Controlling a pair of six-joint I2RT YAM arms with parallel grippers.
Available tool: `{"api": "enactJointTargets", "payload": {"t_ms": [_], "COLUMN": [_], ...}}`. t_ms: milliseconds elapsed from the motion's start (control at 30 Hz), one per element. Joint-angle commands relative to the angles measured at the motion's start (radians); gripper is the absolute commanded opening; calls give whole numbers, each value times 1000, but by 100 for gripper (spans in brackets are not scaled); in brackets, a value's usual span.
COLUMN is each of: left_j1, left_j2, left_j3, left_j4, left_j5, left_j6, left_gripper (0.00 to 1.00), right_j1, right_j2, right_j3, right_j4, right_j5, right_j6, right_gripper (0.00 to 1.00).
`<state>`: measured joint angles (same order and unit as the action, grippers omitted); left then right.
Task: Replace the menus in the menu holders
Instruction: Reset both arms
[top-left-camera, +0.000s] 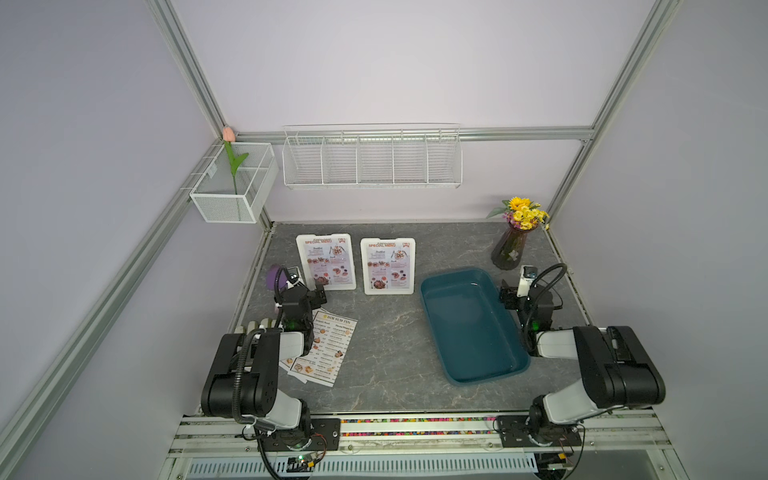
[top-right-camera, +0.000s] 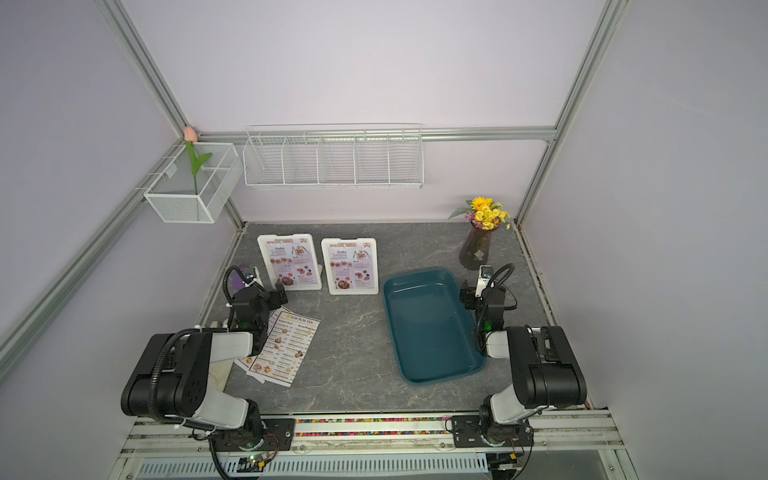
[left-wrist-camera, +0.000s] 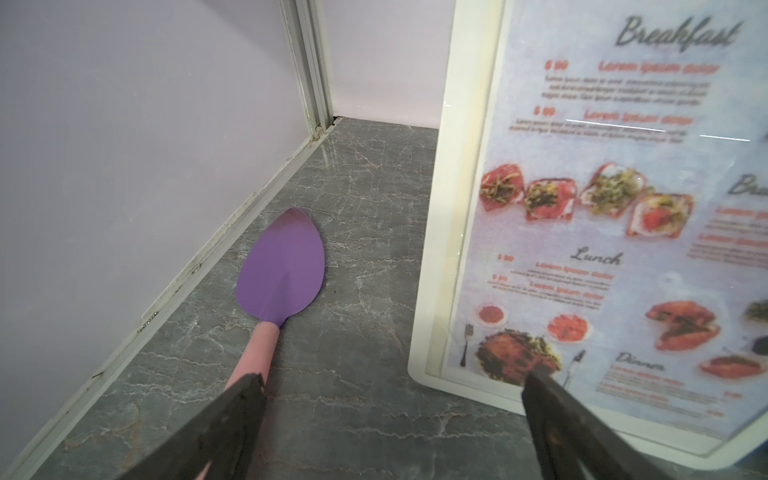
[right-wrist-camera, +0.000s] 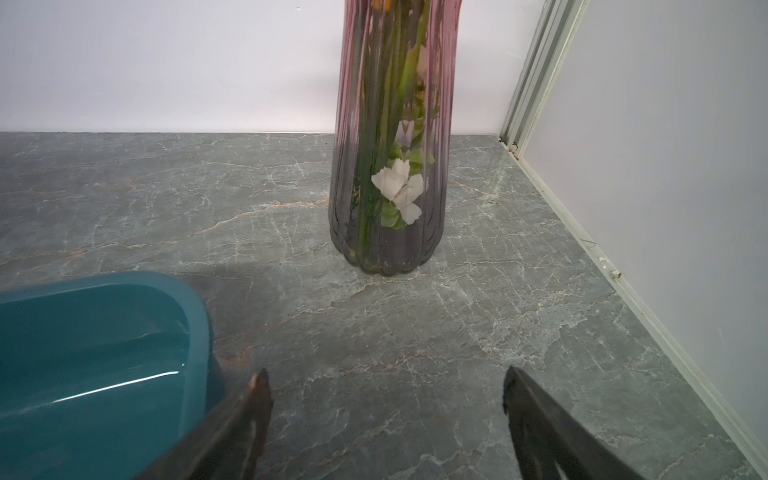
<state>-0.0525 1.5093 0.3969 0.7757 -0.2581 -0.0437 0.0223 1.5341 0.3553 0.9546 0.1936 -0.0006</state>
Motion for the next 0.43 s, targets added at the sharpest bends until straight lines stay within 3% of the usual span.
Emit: {"api": "enactJointTargets", "payload": {"t_ms": [0, 400], "left_j1": [-1, 0], "left_j2": [-1, -1], "left_j3": [29, 28], "left_j4": [-5, -4], "left_j5": [-9, -8], "left_j6": [-9, -10], "left_gripper": [99, 99], "right_j1": [0, -6], "right_j2": [11, 5], "right_j3": [8, 6], "right_j4": [-21, -24], "right_j5": [10, -24], "right_j6": [-18, -24], "right_gripper": [89, 89]}}
